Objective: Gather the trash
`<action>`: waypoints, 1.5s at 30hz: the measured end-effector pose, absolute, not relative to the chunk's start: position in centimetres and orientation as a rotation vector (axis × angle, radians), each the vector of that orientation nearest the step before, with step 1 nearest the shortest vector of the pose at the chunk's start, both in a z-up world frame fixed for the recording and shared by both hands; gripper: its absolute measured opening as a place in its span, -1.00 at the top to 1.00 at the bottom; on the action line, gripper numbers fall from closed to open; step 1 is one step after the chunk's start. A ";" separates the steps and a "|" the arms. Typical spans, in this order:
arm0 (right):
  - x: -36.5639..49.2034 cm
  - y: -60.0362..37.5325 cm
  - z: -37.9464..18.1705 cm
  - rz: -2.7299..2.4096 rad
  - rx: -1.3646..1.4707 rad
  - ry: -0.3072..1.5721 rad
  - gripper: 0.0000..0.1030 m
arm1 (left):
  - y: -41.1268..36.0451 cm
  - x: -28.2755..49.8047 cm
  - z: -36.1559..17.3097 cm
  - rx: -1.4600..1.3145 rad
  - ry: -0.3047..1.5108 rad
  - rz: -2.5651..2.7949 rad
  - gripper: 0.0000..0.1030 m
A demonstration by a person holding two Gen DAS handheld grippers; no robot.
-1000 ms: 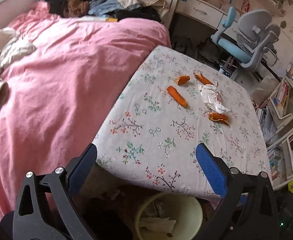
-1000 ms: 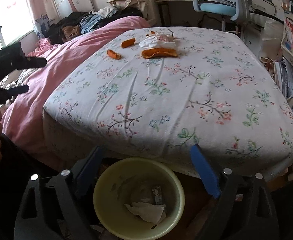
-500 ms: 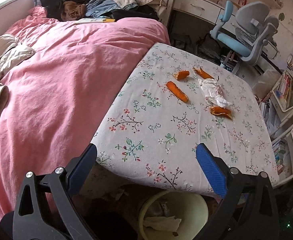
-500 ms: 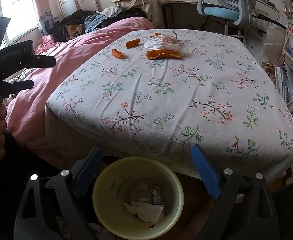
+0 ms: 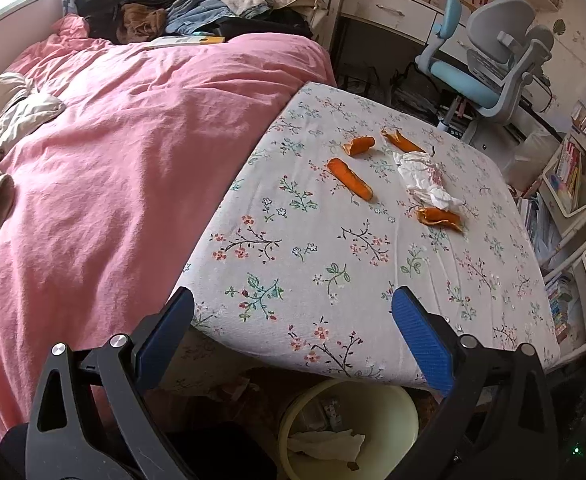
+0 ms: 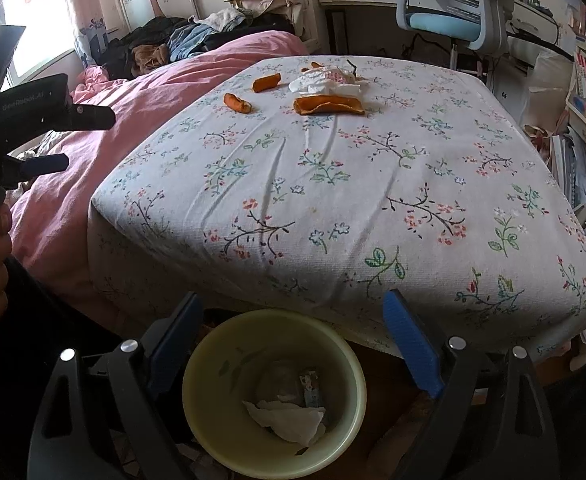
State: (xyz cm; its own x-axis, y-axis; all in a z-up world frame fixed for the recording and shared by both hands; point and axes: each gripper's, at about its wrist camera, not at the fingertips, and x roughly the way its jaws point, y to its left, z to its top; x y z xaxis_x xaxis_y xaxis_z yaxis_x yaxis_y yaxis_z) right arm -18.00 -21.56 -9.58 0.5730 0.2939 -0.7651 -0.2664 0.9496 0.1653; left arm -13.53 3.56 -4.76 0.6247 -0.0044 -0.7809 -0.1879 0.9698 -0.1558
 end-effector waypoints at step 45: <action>-18.1 -21.5 -9.5 0.326 0.031 0.895 -0.72 | 2.6 -13.4 -5.1 -0.199 0.885 0.085 -0.86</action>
